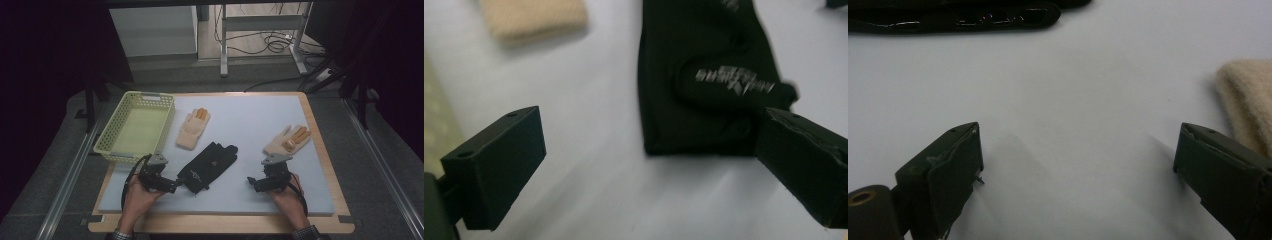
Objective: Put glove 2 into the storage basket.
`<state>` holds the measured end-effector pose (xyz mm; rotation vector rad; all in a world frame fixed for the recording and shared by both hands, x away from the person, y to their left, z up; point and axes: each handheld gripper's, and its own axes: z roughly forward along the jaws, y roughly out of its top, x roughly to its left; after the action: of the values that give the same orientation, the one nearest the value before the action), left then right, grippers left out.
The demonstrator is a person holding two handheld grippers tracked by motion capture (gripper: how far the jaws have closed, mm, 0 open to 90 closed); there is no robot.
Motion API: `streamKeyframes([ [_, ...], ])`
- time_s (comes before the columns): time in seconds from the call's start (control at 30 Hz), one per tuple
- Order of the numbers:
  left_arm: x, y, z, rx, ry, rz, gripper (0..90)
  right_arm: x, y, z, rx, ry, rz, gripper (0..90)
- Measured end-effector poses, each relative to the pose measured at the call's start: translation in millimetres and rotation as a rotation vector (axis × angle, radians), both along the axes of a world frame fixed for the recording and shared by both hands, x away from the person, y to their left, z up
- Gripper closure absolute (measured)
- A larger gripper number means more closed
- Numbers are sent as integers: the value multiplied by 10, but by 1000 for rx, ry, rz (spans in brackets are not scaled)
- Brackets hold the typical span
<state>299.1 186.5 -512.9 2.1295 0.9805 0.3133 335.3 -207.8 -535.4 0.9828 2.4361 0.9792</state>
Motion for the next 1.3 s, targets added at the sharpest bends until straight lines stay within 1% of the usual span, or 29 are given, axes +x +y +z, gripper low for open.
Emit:
streamKeyframes([
  [0.13, 92, -161, 60, 6, -1, -29, 0, -1, 0, 0, 1, -1, 0, 53],
  [0.23, 161, -321, 93, 21, -2, -65, 0, -1, 0, -1, 1, -1, 0, 53],
  [0.3, 206, -452, 102, 36, -6, -87, 0, -1, 0, -1, 2, -1, 0, 54],
  [0.37, 247, -549, 96, 53, -1, -99, 0, -1, 0, -1, 1, -2, 0, 54],
  [0.4, 280, -614, 85, 68, 1, -109, 0, -1, 0, -1, 2, -1, 0, 54],
  [0.43, 298, -668, 71, 74, 10, -109, 0, -2, 0, -1, 2, -1, -1, 53],
  [0.53, 379, -789, 27, 104, 19, -103, 0, -2, 0, -1, 2, -1, -1, 54],
  [0.6, 436, -826, 2, 114, 27, -101, 0, -1, -1, -1, 1, -2, 0, 54],
  [0.7, 504, -891, -59, 124, 50, -105, 0, -1, -1, -1, 1, -1, 0, 54],
  [0.8, 516, -943, -121, 147, 67, -116, 0, -1, 0, -2, 2, -1, -1, 54],
  [0.87, 502, -967, -149, 139, 81, -131, 0, -1, -1, -2, 2, -1, -1, 54],
  [0.9, 490, -981, -158, 144, 83, -138, 0, -1, 0, -2, 2, -1, -1, 54],
  [0.93, 472, -1004, -174, 166, 79, -146, 0, -1, 0, -2, 2, -1, -1, 54],
  [0.97, 453, -1028, -191, 198, 66, -152, 0, -1, -1, -2, 2, -1, 0, 53],
  [1.0, 431, -1044, -201, 219, 49, -157, 0, -1, -1, -2, 2, -1, -1, 54],
  [1.1, 448, -1029, -193, 226, 49, -144, 0, -2, 0, -1, 2, 0, -1, 54],
  [1.17, 490, -996, -195, 222, 63, -124, 0, -2, 0, -1, 2, -1, -1, 54],
  [1.2, 524, -966, -207, 206, 81, -117, 0, -3, 0, -1, 2, -1, -1, 54],
  [1.23, 549, -940, -226, 176, 112, -110, 0, -2, 0, -2, 2, -1, -1, 54],
  [1.27, 561, -916, -234, 157, 113, -112, 0, -2, 0, -2, 2, -1, -1, 54],
  [1.3, 555, -918, -235, 164, 110, -115, 0, -2, 0, -2, 2, -1, -1, 54],
])
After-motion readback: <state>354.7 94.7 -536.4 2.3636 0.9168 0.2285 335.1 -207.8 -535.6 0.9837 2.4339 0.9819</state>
